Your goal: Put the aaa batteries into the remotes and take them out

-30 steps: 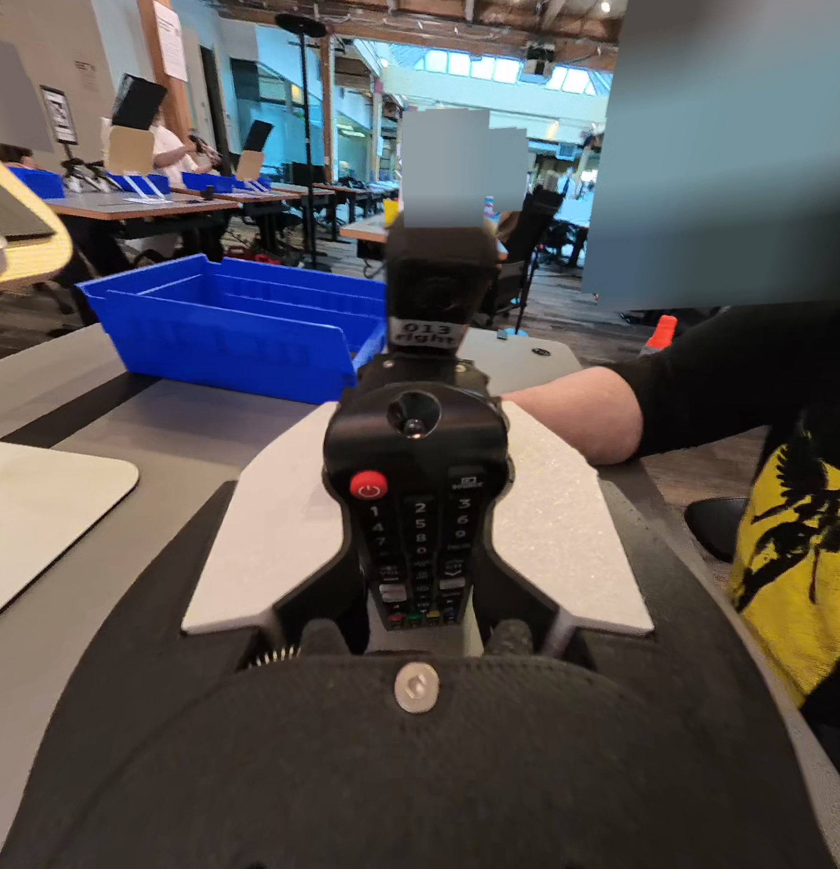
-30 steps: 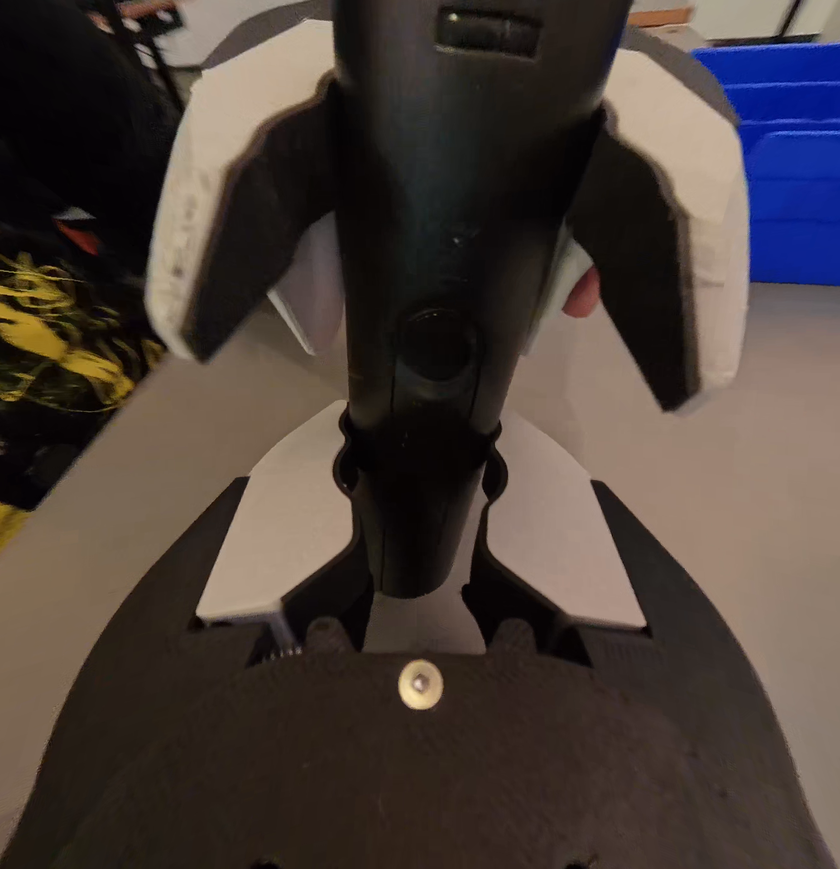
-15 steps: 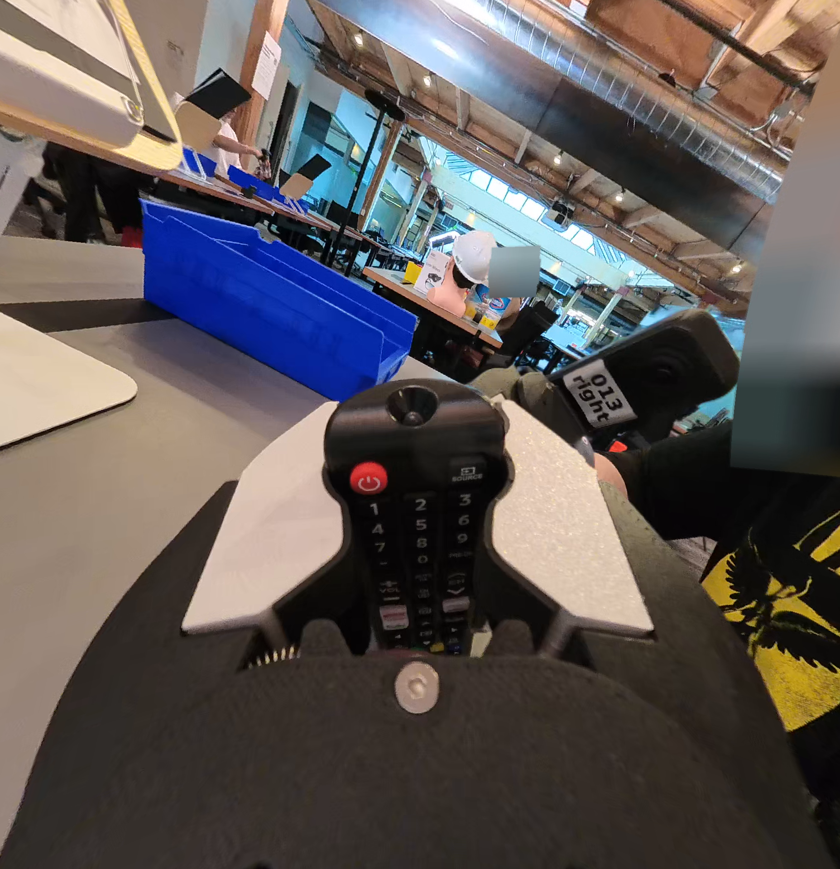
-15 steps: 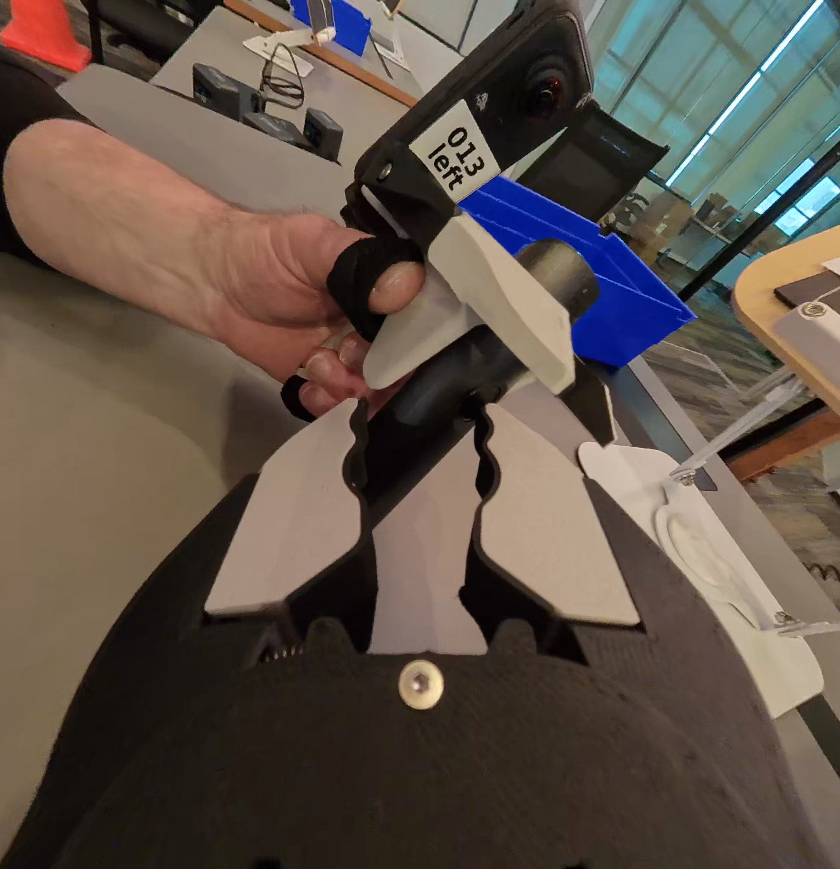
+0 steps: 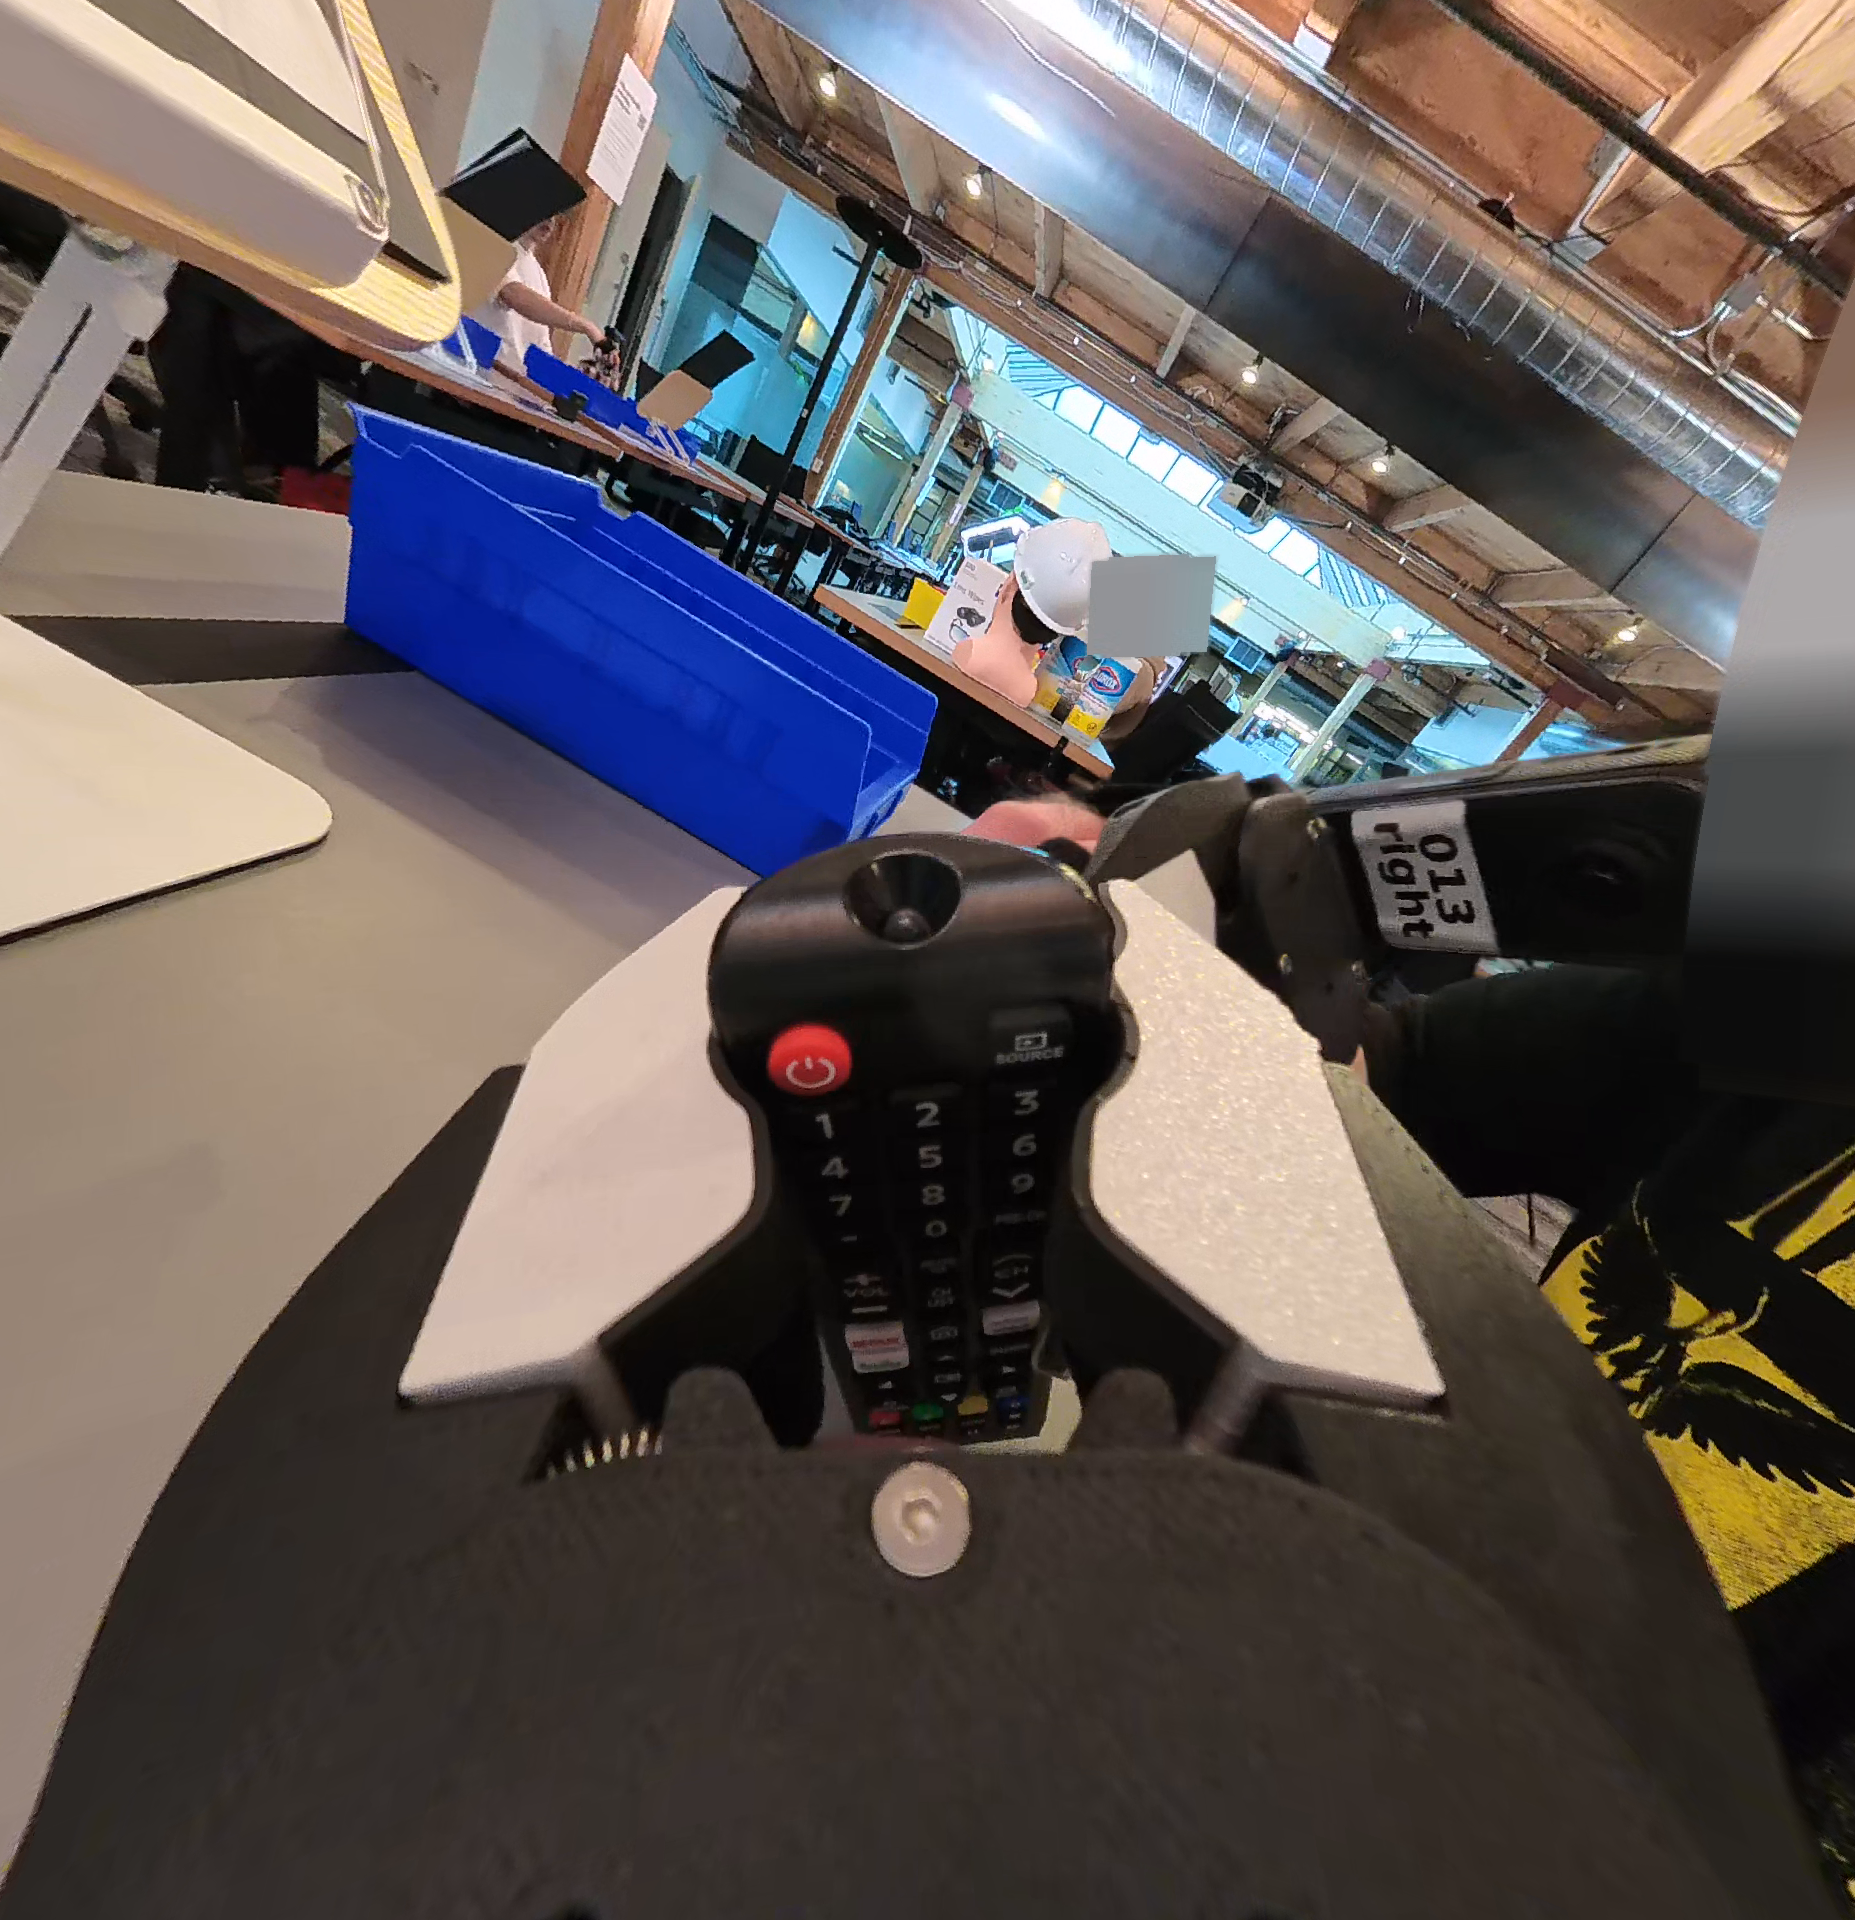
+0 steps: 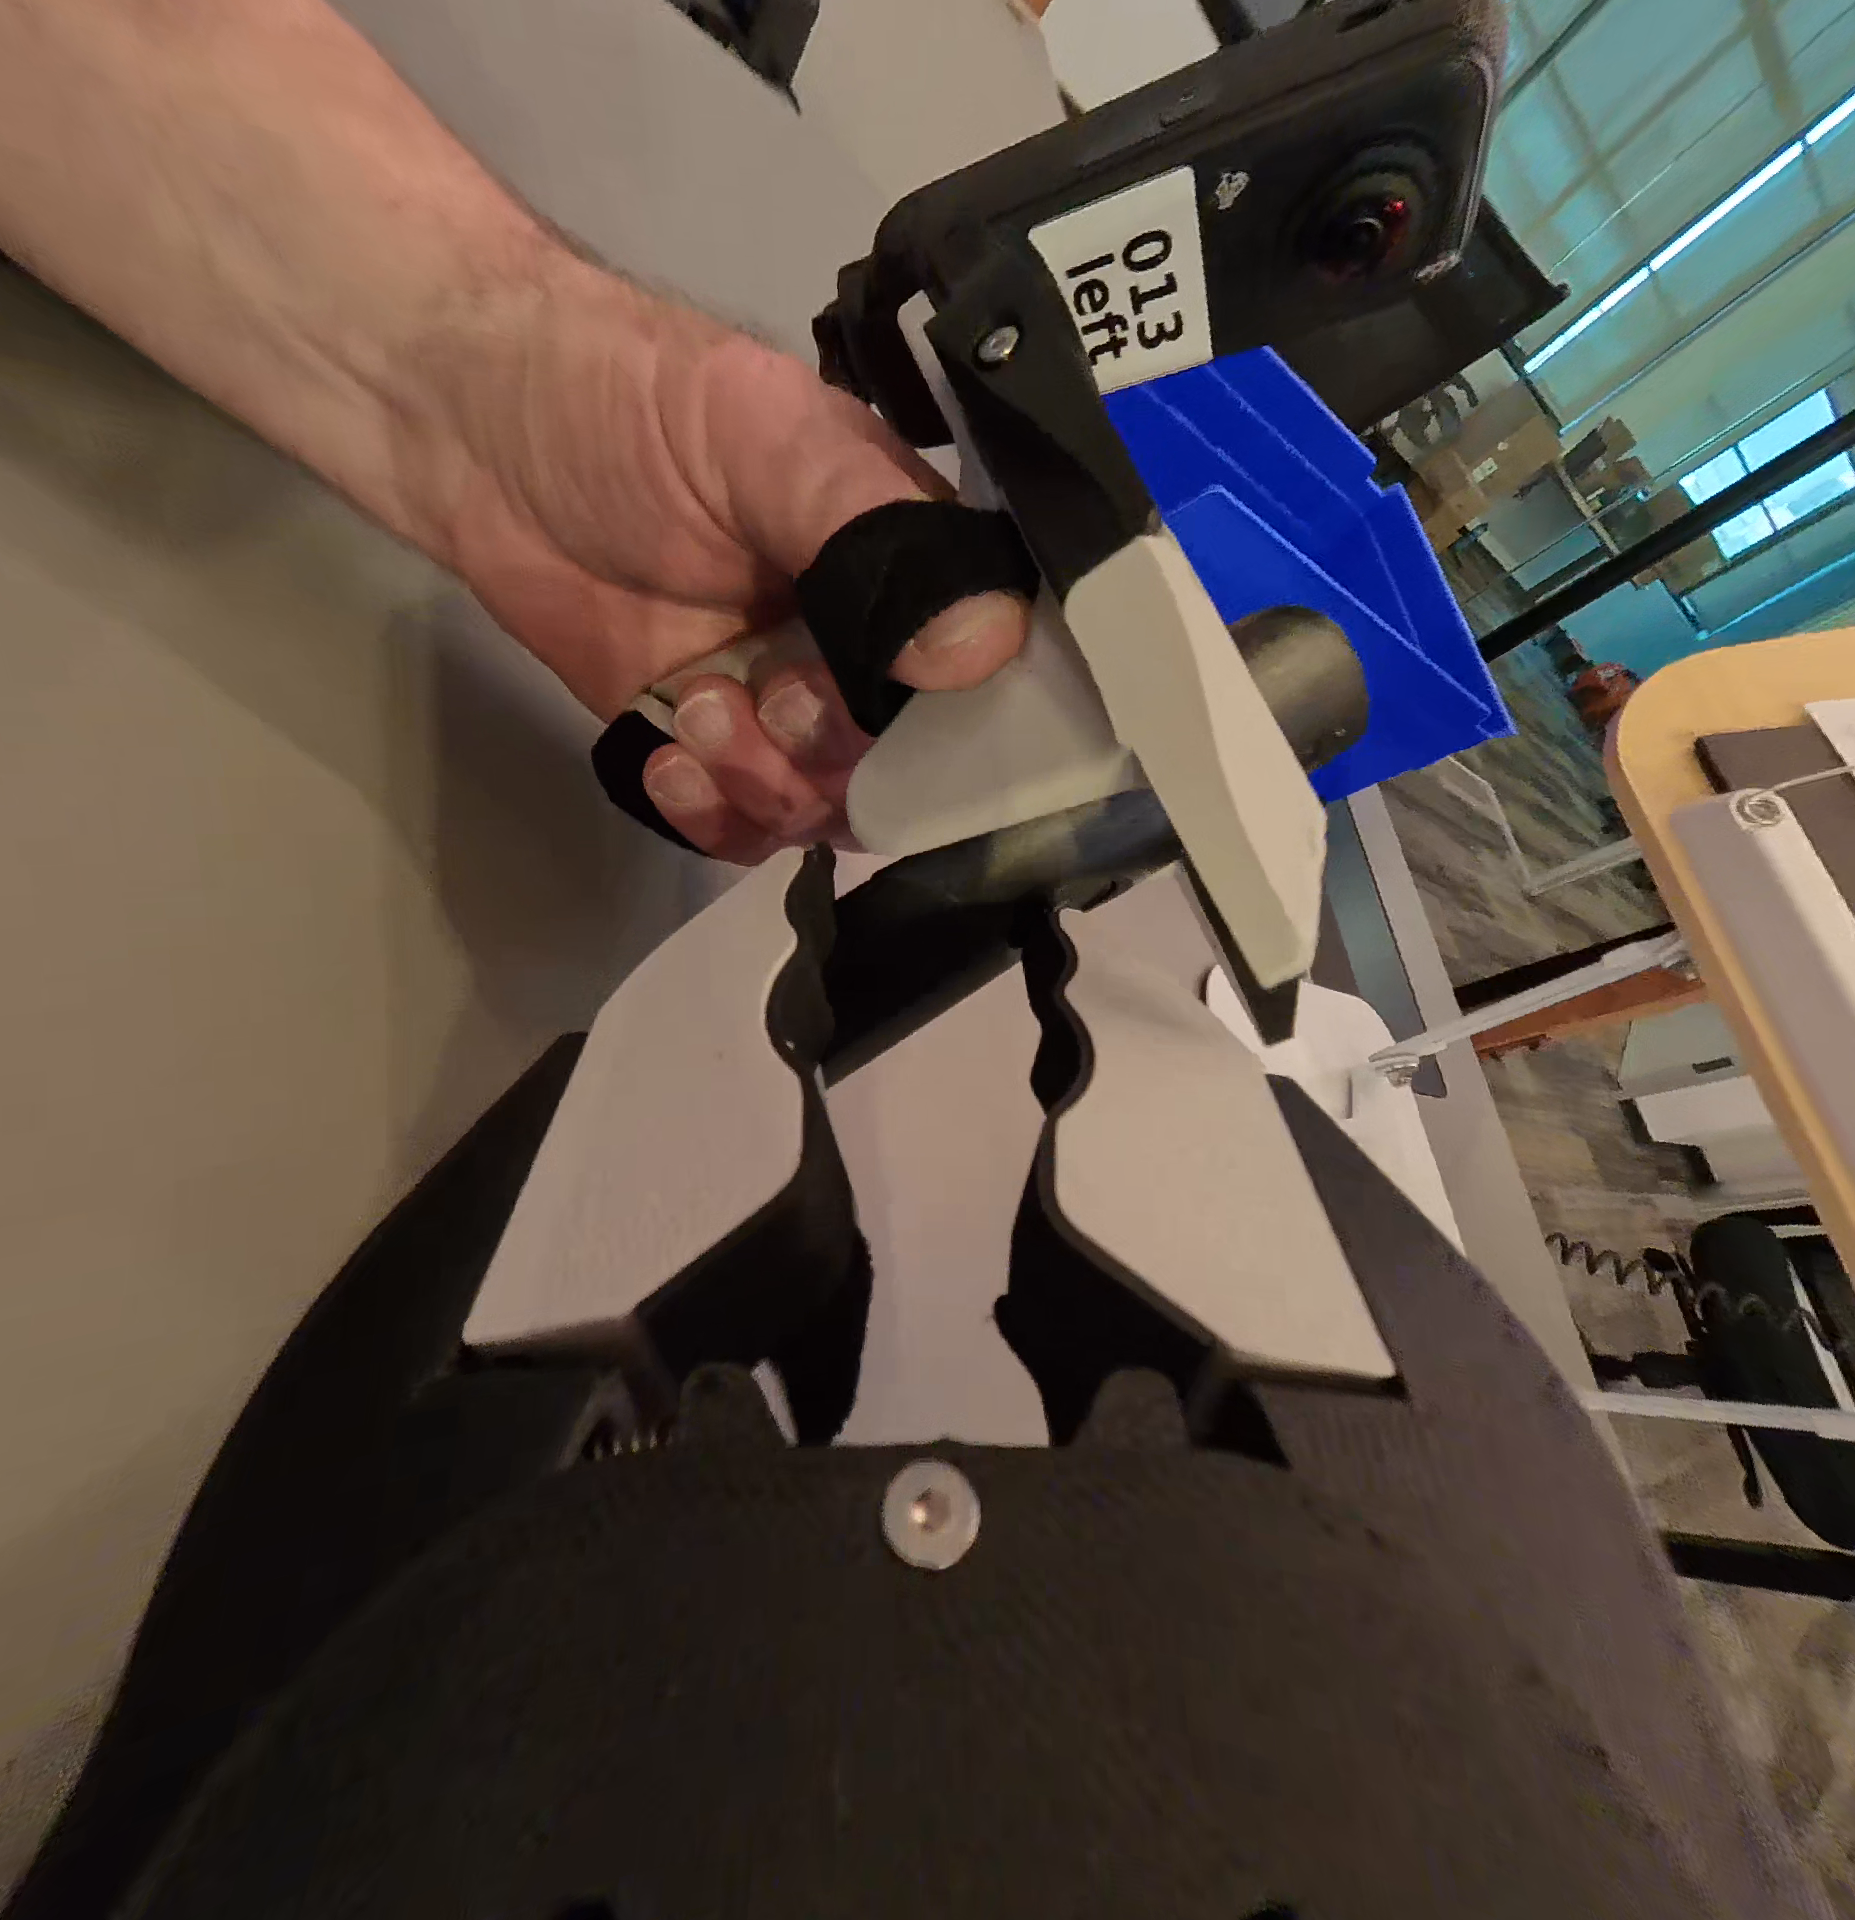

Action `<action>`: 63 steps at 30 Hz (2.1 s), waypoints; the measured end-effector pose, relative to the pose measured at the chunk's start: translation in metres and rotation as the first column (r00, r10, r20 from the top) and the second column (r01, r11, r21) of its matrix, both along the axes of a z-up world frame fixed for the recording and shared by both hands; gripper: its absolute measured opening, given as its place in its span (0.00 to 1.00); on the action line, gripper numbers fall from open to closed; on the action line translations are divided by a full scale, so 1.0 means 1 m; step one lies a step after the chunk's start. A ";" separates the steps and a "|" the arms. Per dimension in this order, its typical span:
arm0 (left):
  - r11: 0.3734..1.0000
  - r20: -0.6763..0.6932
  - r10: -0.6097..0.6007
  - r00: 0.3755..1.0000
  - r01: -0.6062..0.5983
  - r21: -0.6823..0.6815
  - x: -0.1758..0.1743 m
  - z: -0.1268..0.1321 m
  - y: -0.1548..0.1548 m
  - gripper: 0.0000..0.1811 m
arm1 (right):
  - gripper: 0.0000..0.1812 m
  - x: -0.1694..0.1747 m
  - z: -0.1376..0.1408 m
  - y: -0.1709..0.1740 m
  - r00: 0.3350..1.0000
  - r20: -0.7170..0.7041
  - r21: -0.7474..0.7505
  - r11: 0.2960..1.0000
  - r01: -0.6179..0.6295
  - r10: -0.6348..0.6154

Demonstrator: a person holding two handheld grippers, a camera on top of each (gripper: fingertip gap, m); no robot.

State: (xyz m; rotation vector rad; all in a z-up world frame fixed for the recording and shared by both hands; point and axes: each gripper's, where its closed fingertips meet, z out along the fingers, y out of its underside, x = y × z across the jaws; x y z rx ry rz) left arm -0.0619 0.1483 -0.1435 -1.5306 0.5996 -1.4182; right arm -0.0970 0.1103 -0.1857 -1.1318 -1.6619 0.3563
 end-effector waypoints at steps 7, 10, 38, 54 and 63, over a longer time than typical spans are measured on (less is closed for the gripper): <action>0.996 0.003 -0.009 1.000 0.009 -0.092 0.006 -0.009 0.003 0.33 | 0.16 0.000 -0.006 -0.008 0.997 0.081 0.006 1.000 -0.019 0.018; 0.999 -0.029 -0.030 0.999 0.028 -0.040 0.012 -0.003 -0.002 0.33 | 0.12 -0.003 -0.004 -0.013 0.997 0.067 -0.015 1.000 -0.024 0.025; 0.967 0.390 -0.188 0.901 0.100 0.235 -0.029 0.097 -0.026 0.34 | 0.19 0.021 -0.011 -0.053 0.961 -0.198 -0.892 0.371 -0.259 0.193; 0.929 0.391 -0.251 0.886 0.106 0.355 -0.040 0.125 -0.048 0.33 | 0.00 0.051 0.013 -0.071 0.893 -0.367 -0.902 0.137 -0.410 0.260; 0.932 0.409 -0.242 0.880 0.094 0.350 -0.055 0.125 -0.044 0.33 | 0.00 0.147 -0.044 -0.040 0.986 0.165 -0.927 0.340 0.159 -0.011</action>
